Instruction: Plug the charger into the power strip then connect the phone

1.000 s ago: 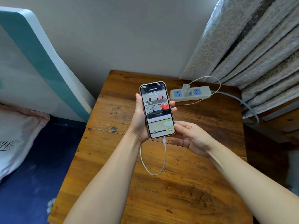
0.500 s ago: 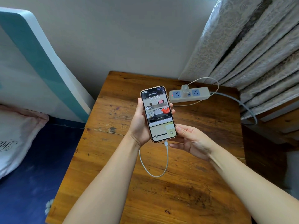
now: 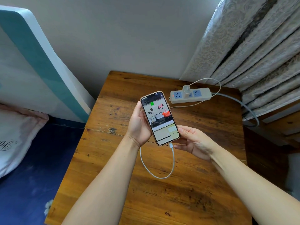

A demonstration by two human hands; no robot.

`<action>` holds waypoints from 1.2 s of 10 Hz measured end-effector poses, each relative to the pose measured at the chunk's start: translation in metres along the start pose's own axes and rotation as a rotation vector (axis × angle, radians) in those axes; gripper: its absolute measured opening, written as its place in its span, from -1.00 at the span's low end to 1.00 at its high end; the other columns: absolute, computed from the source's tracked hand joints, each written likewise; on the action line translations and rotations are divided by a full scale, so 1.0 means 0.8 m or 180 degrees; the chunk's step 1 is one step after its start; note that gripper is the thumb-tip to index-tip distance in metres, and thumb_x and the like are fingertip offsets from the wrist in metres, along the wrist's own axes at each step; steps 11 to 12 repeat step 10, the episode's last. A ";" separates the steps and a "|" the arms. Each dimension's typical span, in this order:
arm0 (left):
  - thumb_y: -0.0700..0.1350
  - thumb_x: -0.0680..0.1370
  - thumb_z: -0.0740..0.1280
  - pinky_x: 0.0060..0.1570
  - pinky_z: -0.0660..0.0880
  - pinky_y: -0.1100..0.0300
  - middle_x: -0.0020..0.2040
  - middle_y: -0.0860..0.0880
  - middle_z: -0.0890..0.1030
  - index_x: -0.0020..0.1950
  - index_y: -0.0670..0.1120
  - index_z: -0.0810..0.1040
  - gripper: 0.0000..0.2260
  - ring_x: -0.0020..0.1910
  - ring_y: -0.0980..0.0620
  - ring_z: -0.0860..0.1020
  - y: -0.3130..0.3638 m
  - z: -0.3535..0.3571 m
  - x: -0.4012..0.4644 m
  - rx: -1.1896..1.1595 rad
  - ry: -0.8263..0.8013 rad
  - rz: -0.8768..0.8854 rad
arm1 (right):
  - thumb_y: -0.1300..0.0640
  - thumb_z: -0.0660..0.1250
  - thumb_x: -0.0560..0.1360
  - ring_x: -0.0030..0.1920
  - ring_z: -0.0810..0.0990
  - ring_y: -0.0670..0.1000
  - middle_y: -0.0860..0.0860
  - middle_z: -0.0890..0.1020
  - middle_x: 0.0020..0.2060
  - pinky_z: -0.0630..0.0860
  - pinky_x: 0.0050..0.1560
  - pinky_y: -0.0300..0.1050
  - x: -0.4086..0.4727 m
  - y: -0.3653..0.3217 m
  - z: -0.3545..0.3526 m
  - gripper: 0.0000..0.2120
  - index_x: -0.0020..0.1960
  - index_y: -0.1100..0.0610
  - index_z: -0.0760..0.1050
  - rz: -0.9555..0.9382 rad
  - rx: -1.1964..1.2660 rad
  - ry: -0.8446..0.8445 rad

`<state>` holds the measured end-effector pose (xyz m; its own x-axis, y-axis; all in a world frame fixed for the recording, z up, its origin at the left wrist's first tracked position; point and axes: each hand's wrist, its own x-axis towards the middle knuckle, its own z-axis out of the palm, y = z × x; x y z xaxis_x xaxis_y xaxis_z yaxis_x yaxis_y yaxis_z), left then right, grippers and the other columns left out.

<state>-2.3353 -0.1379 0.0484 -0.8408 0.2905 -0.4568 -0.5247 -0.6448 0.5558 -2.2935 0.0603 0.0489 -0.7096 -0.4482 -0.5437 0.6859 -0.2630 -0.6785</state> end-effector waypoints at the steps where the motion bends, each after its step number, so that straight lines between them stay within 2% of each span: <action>1: 0.12 0.60 0.03 -0.01 0.59 0.00 0.05 -0.14 0.68 0.21 -0.09 0.50 -0.59 0.10 -0.10 0.61 -0.001 -0.022 0.007 -0.0114 0.0374 -0.0054 | 0.12 0.34 0.45 -0.13 0.72 0.03 0.10 0.74 -0.10 0.66 -0.24 -0.15 0.009 0.004 -0.014 -0.81 0.02 0.11 0.65 0.0095 -0.0065 0.0434; 2: 0.07 0.62 0.06 0.08 0.54 0.01 0.09 -0.19 0.63 0.27 -0.19 0.42 -0.60 0.13 -0.10 0.57 -0.006 -0.045 0.017 0.0112 0.0837 -0.0211 | 0.19 0.31 0.53 -0.08 0.71 0.05 0.12 0.72 -0.06 0.65 -0.32 -0.18 0.029 0.012 -0.025 -0.84 0.02 0.16 0.64 0.0272 -0.0245 0.0872; 3: 0.06 0.62 0.06 0.07 0.53 0.01 0.19 -0.21 0.55 0.20 -0.21 0.42 -0.62 0.17 -0.10 0.53 -0.012 -0.065 0.030 0.0358 0.1133 -0.0338 | 0.20 0.30 0.54 -0.02 0.68 0.07 0.15 0.67 0.06 0.63 -0.36 -0.24 0.056 0.022 -0.032 -0.85 -0.03 0.12 0.65 0.0427 -0.0614 0.1209; 4: 0.05 0.62 0.04 0.26 0.43 -0.08 0.23 -0.21 0.51 0.22 -0.22 0.39 -0.61 0.25 -0.12 0.47 -0.020 -0.086 0.047 0.0750 0.1408 -0.0445 | 0.17 0.28 0.56 -0.06 0.68 0.02 0.14 0.65 0.11 0.62 -0.33 -0.25 0.081 0.028 -0.038 -0.82 0.07 0.13 0.63 0.0521 -0.0941 0.1380; 5: 0.01 0.63 0.03 0.26 0.40 -0.06 0.10 -0.17 0.56 0.20 -0.24 0.40 -0.64 0.23 -0.12 0.48 -0.025 -0.098 0.063 0.1129 0.1659 -0.0488 | 0.16 0.24 0.58 0.09 0.62 0.05 0.12 0.64 0.15 0.63 -0.19 -0.18 0.097 0.034 -0.046 -0.79 0.10 0.13 0.62 0.0571 -0.1252 0.1438; 6: 0.00 0.63 0.04 0.14 0.48 0.06 0.14 -0.17 0.55 0.26 -0.26 0.41 -0.61 0.12 -0.06 0.52 -0.027 -0.100 0.074 0.1518 0.1824 -0.0520 | 0.16 0.21 0.59 0.10 0.58 0.00 0.09 0.61 0.21 0.61 -0.18 -0.23 0.104 0.039 -0.050 -0.76 0.14 0.16 0.61 0.0546 -0.1549 0.1478; 7: 0.01 0.61 0.03 0.15 0.49 0.05 0.14 -0.20 0.56 0.14 -0.23 0.47 -0.62 0.10 -0.10 0.55 -0.029 -0.097 0.082 0.2167 0.1849 -0.0524 | 0.14 0.17 0.61 0.02 0.59 -0.04 0.06 0.58 0.26 0.63 -0.07 -0.18 0.108 0.045 -0.052 -0.72 0.21 0.16 0.58 0.0486 -0.2009 0.1580; 8: 0.01 0.59 0.02 0.24 0.44 -0.05 0.02 -0.21 0.57 -0.11 -0.16 0.47 -0.67 0.14 -0.20 0.54 -0.030 -0.091 0.082 0.2776 0.1825 -0.0492 | 0.11 0.17 0.60 -0.12 0.64 -0.06 0.02 0.61 0.23 0.63 0.00 -0.09 0.108 0.049 -0.053 -0.71 0.21 0.12 0.59 0.0380 -0.2468 0.1746; 9: 0.02 0.58 0.02 0.14 0.45 -0.02 -0.06 -0.17 0.54 -0.24 -0.10 0.46 -0.66 0.06 -0.18 0.55 -0.030 -0.087 0.085 0.2888 0.1875 -0.0481 | 0.11 0.16 0.60 -0.17 0.64 -0.07 0.04 0.66 0.15 0.51 -0.25 -0.27 0.108 0.054 -0.050 -0.70 0.21 0.09 0.59 0.0277 -0.2840 0.1775; 10: 0.03 0.59 0.01 0.20 0.43 -0.07 -0.05 -0.15 0.54 -0.24 -0.09 0.45 -0.66 0.09 -0.18 0.55 -0.029 -0.082 0.087 0.2803 0.1935 -0.0475 | 0.12 0.15 0.60 -0.11 0.64 0.00 0.06 0.66 0.15 0.49 -0.25 -0.24 0.109 0.057 -0.045 -0.70 0.21 0.10 0.59 0.0166 -0.3106 0.1834; 12: 0.03 0.59 0.01 0.20 0.43 -0.07 -0.05 -0.15 0.54 -0.24 -0.09 0.45 -0.66 0.09 -0.18 0.55 -0.029 -0.082 0.087 0.2803 0.1935 -0.0475 | 0.12 0.15 0.60 -0.11 0.64 0.00 0.06 0.66 0.15 0.49 -0.25 -0.24 0.109 0.057 -0.045 -0.70 0.21 0.10 0.59 0.0166 -0.3106 0.1834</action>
